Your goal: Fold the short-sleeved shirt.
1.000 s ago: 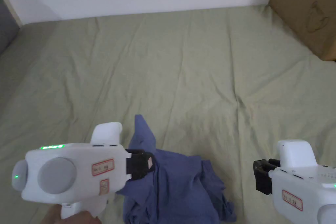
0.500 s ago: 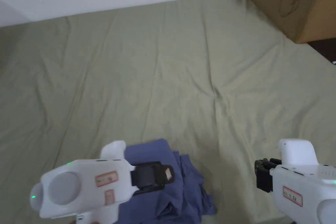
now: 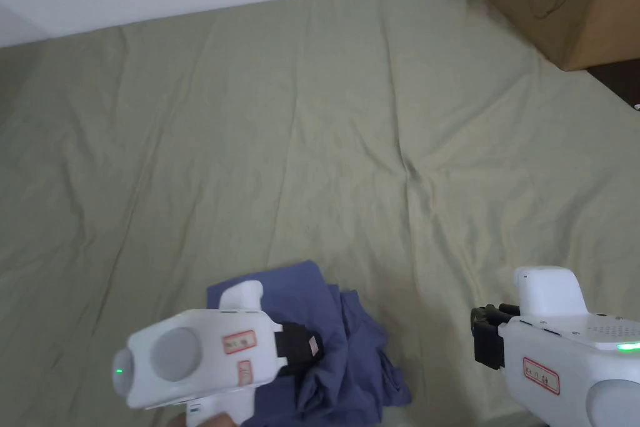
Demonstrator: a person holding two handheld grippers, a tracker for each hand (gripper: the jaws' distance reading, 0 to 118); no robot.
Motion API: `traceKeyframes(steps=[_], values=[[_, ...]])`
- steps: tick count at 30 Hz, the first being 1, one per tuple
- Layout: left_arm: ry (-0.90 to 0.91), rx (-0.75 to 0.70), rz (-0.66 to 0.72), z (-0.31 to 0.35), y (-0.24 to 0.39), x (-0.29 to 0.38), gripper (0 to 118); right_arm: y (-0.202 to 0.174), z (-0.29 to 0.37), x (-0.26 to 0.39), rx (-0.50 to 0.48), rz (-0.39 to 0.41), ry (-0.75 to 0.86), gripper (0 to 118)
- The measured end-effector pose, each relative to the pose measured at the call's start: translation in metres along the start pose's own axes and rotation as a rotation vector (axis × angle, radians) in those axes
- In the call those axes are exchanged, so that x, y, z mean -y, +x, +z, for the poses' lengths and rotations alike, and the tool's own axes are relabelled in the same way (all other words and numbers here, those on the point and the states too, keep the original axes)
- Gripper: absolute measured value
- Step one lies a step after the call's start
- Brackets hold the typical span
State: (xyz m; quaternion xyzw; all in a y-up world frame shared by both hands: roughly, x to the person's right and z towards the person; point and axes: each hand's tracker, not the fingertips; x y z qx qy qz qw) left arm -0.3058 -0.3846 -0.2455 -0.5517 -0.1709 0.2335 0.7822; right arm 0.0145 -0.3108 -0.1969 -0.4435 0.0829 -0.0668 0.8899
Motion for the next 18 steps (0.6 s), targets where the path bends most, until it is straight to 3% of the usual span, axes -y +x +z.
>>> traceKeyframes(steps=[1, 3, 6, 8, 10, 14, 18], values=[[-0.018, -0.052, 0.050, -0.011, 0.002, 0.004, 0, 0.002, 0.002, 0.000, -0.007, -0.003, 0.008, 4], [0.030, 0.069, 0.100, -0.013, 0.006, 0.009, 0, 0.004, 0.007, -0.001, -0.018, -0.004, 0.015, 4], [0.003, -0.049, -0.094, -0.015, 0.031, 0.005, 0, 0.005, 0.009, -0.003, -0.010, 0.005, 0.024, 4], [-0.005, -0.059, -0.128, -0.016, 0.042, 0.003, 0, 0.005, 0.008, -0.004, -0.001, 0.002, 0.026, 4], [-0.003, -0.019, -0.103, -0.015, 0.049, 0.003, 0, 0.005, 0.008, -0.004, -0.003, -0.008, 0.024, 4], [-0.092, 0.201, -0.086, -0.023, 0.059, 0.011, 0, 0.001, 0.006, -0.003, 0.002, 0.005, 0.010, 4], [-0.054, 0.166, -0.118, -0.005, 0.055, 0.023, 0, -0.006, 0.008, -0.007, -0.005, 0.025, 0.009, 4]])
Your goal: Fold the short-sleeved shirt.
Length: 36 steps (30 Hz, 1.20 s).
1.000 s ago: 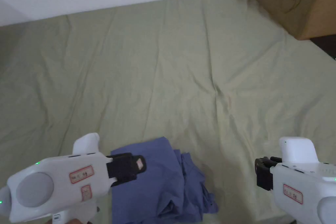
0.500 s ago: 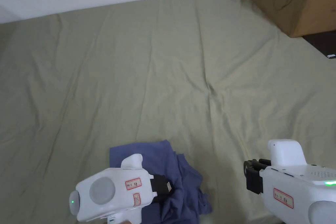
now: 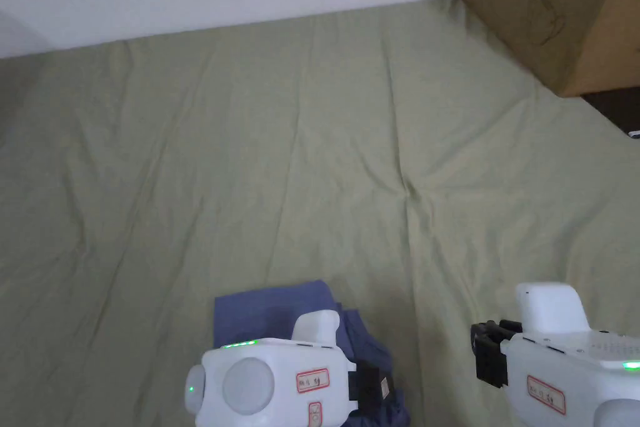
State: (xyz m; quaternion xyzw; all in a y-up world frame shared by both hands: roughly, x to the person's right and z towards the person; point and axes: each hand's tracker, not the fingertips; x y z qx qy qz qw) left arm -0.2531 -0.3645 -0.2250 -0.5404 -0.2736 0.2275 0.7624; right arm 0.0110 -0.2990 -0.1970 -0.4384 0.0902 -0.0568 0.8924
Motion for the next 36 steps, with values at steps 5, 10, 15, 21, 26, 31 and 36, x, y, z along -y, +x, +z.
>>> traceKeyframes(steps=[5, 10, 15, 21, 26, 31, 36], values=[[0.245, 0.066, 0.130, 0.093, -0.038, 0.004, 0, -0.027, 0.000, -0.016, -0.050, 0.093, 0.021, 4], [0.400, -0.017, 0.238, 0.161, -0.090, 0.023, 0, -0.082, -0.012, -0.032, -0.163, 0.202, 0.003, 4], [0.437, 0.011, 0.360, 0.175, -0.130, 0.047, 0, -0.131, -0.045, -0.033, -0.268, 0.315, -0.066, 4], [0.430, 0.056, 0.425, 0.160, -0.151, 0.059, 0, -0.141, -0.132, 0.005, -0.119, 0.420, -0.298, 4], [0.382, 0.078, 0.412, 0.148, -0.156, 0.048, 12, -0.135, -0.128, -0.003, -0.165, 0.373, -0.264, 4], [0.306, 0.181, 0.344, 0.135, -0.161, 0.026, 110, -0.133, -0.129, -0.002, -0.166, 0.350, -0.265, 4], [0.213, 0.280, 0.452, 0.107, -0.183, 0.000, 115, -0.127, -0.129, -0.004, -0.185, 0.307, -0.270, 4]])
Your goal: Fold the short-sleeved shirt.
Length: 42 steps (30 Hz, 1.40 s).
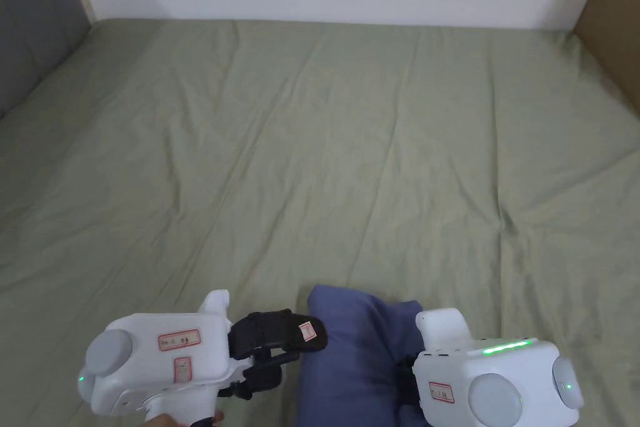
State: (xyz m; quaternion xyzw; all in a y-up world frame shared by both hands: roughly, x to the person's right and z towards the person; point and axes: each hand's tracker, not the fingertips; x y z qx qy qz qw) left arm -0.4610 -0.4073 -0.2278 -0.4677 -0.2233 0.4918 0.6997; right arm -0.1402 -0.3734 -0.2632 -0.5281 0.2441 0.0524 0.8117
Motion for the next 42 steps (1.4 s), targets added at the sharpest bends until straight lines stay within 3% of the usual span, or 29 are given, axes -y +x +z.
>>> traceKeyframes(steps=[3, 5, 6, 7, 8, 11, 20, 22, 25, 29, 35, 36, 38, 39, 42], values=[[-0.098, -0.007, 0.040, -0.031, -0.009, -0.006, 113, 0.001, 0.000, 0.001, -0.007, -0.010, 0.001, 4], [-0.142, -0.002, 0.004, -0.048, -0.010, -0.006, 99, 0.001, 0.001, 0.001, -0.008, -0.007, 0.000, 4], [-0.122, 0.022, 0.015, -0.052, -0.009, -0.005, 75, 0.001, 0.001, 0.001, -0.009, -0.007, -0.001, 4], [-0.123, 0.018, 0.019, -0.057, -0.011, -0.003, 28, 0.001, 0.002, 0.000, -0.007, -0.008, -0.002, 4], [-0.131, -0.093, 0.012, -0.060, -0.011, -0.004, 26, 0.000, 0.005, 0.000, 0.000, -0.014, -0.003, 4], [-0.133, -0.010, 0.055, -0.047, -0.018, -0.009, 25, -0.002, 0.014, -0.001, 0.003, -0.009, 0.017, 4], [-0.056, -0.273, -0.135, 0.062, -0.012, -0.055, 25, -0.019, 0.058, -0.022, 0.001, -0.030, 0.221, 4], [-0.012, -0.374, -0.139, 0.103, -0.017, -0.075, 25, -0.025, 0.063, -0.029, 0.019, -0.028, 0.260, 4], [-0.002, -0.534, -0.161, 0.156, -0.020, -0.108, 25, -0.035, 0.062, -0.037, 0.159, 0.022, 0.297, 4], [0.008, -0.865, -0.226, 0.206, -0.015, -0.141, 25, -0.031, 0.060, -0.043, 0.082, -0.051, 0.288, 4], [-0.041, -1.358, -0.348, 0.258, -0.039, -0.178, 27, -0.032, 0.054, -0.040, 0.131, -0.039, 0.258, 4], [-0.039, -1.427, -0.370, 0.263, -0.045, -0.181, 38, -0.030, 0.052, -0.040, 0.129, -0.042, 0.254, 4], [-0.012, -1.557, -0.378, 0.267, -0.050, -0.183, 93, -0.027, 0.049, -0.040, 0.113, -0.061, 0.237, 4], [-0.004, -1.567, -0.376, 0.270, -0.053, -0.184, 107, -0.027, 0.049, -0.040, 0.109, -0.063, 0.236, 4], [0.130, -1.457, -0.356, 0.276, -0.036, -0.175, 102, -0.025, 0.046, -0.040, 0.118, -0.044, 0.235, 4]])
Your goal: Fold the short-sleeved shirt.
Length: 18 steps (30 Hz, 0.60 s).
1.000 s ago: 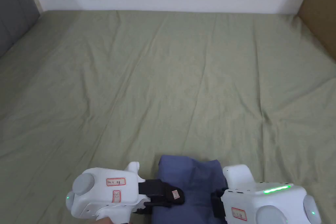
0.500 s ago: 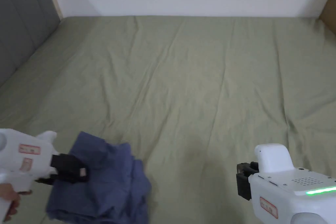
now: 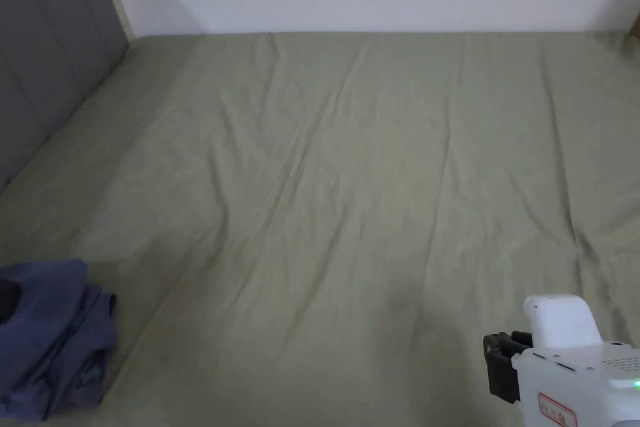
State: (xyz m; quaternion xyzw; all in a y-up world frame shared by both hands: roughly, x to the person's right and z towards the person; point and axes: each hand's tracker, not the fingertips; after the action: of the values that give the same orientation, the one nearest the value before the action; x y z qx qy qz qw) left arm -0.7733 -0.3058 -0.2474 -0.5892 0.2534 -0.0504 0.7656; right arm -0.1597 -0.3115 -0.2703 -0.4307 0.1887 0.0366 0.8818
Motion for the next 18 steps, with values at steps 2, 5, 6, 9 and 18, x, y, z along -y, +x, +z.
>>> traceKeyframes(steps=[2, 5, 6, 9, 18], values=[[0.020, 0.041, 0.069, 0.013, -0.001, 0.001, 93, 0.001, -0.001, -0.001, -0.004, -0.002, 0.000, 4], [0.077, 0.195, 0.149, 0.040, 0.008, 0.006, 5, 0.008, 0.000, 0.000, -0.024, -0.017, 0.007, 4], [0.081, 0.248, 0.169, 0.050, 0.016, 0.009, 1, 0.009, 0.002, 0.000, -0.026, -0.013, 0.012, 4], [0.182, 0.312, 0.130, 0.084, 0.046, 0.022, 0, 0.009, 0.010, -0.001, -0.023, -0.010, 0.037, 4], [0.568, 0.423, 0.178, 0.218, 0.138, 0.074, 0, 0.012, 0.064, -0.016, -0.009, -0.021, 0.207, 4]])
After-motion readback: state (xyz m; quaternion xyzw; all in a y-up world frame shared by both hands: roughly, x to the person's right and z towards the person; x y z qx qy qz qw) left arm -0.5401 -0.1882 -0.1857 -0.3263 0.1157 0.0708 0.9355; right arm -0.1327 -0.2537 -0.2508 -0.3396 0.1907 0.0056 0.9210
